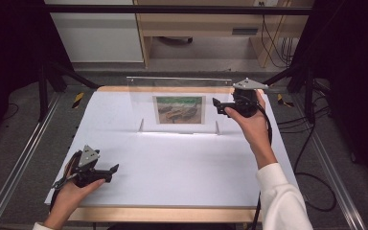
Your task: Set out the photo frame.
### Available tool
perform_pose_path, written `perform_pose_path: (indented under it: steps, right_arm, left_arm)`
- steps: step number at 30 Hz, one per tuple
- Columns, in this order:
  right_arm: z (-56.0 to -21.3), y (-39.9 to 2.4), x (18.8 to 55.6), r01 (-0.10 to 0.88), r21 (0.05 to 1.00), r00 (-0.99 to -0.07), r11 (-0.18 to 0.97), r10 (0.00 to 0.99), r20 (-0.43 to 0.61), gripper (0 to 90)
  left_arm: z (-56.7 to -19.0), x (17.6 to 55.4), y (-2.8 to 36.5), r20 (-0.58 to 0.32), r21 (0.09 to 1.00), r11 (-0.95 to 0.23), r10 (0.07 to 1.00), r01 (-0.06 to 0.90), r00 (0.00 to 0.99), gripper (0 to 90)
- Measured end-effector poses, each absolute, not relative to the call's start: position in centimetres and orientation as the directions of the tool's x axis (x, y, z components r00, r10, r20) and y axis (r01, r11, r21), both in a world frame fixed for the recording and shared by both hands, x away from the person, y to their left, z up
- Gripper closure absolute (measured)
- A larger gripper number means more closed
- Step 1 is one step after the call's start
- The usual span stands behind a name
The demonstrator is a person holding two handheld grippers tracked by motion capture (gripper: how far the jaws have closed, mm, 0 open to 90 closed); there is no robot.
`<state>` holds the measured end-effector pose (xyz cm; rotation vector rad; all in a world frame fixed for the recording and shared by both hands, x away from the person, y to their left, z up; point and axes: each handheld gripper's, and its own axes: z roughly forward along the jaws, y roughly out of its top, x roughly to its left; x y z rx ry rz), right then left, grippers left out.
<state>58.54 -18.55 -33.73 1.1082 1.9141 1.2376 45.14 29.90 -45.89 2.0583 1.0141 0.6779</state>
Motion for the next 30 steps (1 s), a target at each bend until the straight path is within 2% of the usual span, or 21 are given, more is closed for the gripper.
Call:
perform_pose_path:
  steps: [18,30]
  right_arm:
    - [-34.0,-20.2,54.4,0.285,0.939,-0.468,0.193,0.883,-0.039,6.1]
    - [-34.6,-20.8,51.9,0.281,0.934,-0.473,0.222,0.879,-0.067,4.4]
  left_arm:
    - [-46.0,45.2,29.7,0.133,0.790,-0.421,0.827,0.445,0.546,6.1]
    - [-46.0,45.1,29.5,0.133,0.790,-0.421,0.826,0.445,0.547,4.1]
